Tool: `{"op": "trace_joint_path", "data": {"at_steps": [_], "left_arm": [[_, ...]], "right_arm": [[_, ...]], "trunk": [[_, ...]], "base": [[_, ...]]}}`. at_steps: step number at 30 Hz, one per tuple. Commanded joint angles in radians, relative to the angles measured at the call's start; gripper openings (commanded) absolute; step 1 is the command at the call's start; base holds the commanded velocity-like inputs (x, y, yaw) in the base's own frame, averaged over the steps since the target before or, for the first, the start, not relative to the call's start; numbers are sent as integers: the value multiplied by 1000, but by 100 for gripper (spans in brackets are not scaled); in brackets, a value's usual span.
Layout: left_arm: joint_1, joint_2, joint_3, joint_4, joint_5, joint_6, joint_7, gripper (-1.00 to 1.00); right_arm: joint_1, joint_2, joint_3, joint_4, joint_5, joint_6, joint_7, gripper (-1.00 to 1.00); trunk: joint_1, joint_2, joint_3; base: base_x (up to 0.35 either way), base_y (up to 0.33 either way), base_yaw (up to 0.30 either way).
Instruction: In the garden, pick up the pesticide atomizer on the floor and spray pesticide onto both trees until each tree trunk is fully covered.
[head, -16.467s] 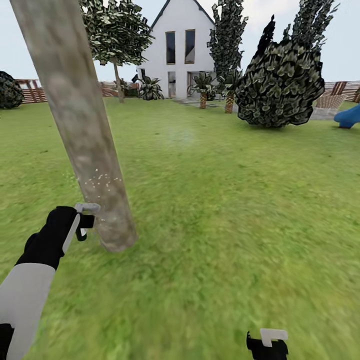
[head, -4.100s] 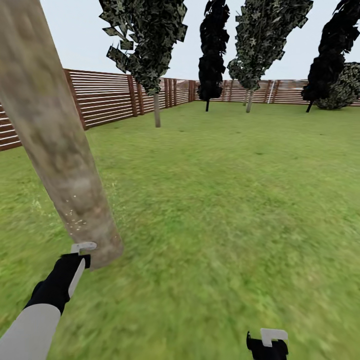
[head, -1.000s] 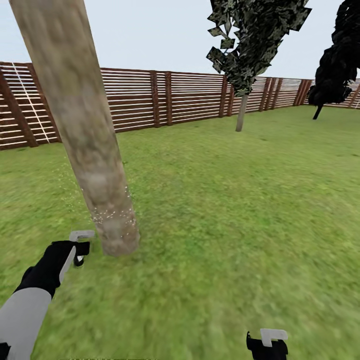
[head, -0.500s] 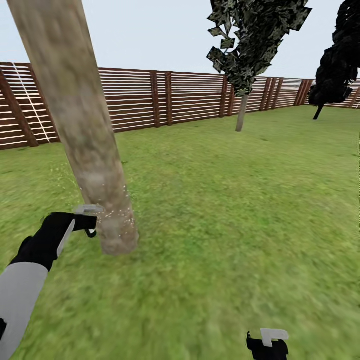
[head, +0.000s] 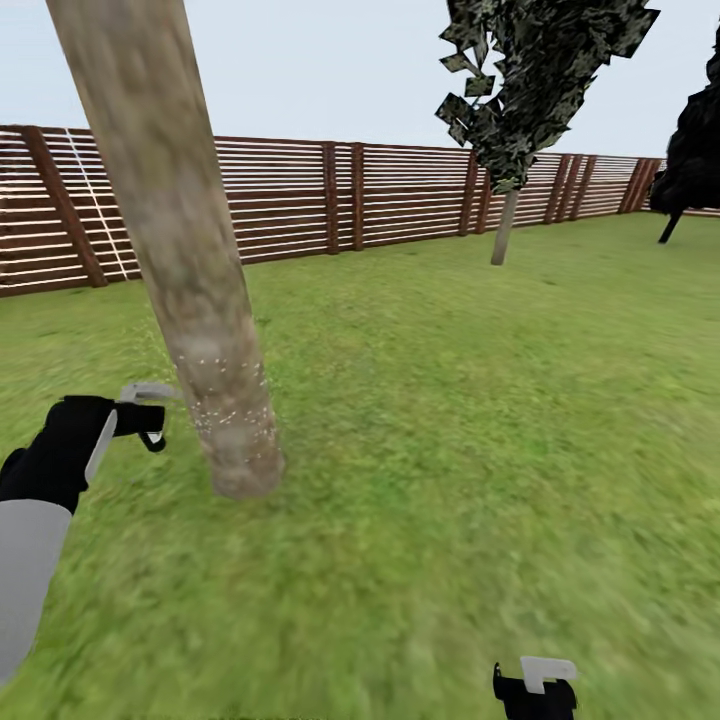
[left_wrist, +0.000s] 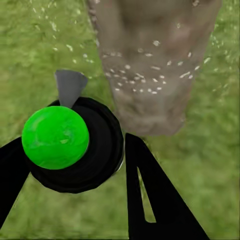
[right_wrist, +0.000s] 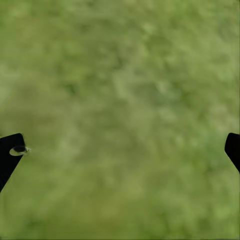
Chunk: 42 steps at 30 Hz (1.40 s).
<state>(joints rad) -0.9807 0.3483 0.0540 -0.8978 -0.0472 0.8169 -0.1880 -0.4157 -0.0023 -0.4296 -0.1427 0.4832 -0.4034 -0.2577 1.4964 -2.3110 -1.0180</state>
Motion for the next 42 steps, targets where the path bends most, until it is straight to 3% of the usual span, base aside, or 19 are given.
{"op": "trace_joint_path", "data": {"at_steps": [1,5,9,14,18,21,23,36,42], "left_arm": [[-4,-4,0,0,6,20,0,-100],[-7,-72,-3,-1,7,30,-1,-100],[3,-46,-5,-4,4,30,-2,-100],[12,-47,-10,-2,5,28,0,-100],[15,-48,-74,10,5,29,-2,-100],[39,-13,-72,18,4,25,-2,-100],[54,-6,-75,19,4,19,0,-100],[60,-30,-77,39,14,13,5,-100],[78,-34,-75,116,15,-35,4,-100]], "right_arm": [[0,0,0,0,0,0,0,100],[0,-1,-1,0,0,0,0,100],[0,-1,0,0,0,0,0,100],[0,-1,0,0,0,0,0,100],[0,-1,0,0,0,0,0,100],[0,0,0,0,0,0,0,100],[0,0,0,0,0,0,0,100],[0,1,0,0,0,0,0,100],[0,1,0,0,0,0,0,100]], "trunk": [[0,0,0],[0,0,0],[0,0,0],[0,0,0],[0,0,0],[0,0,0],[0,0,0],[0,0,0],[0,0,0]], "base": [[0,0,278],[0,0,130],[90,0,3],[324,83,0],[38,8,143],[2,0,269],[0,0,149],[12,-235,6],[151,-254,0]]}}
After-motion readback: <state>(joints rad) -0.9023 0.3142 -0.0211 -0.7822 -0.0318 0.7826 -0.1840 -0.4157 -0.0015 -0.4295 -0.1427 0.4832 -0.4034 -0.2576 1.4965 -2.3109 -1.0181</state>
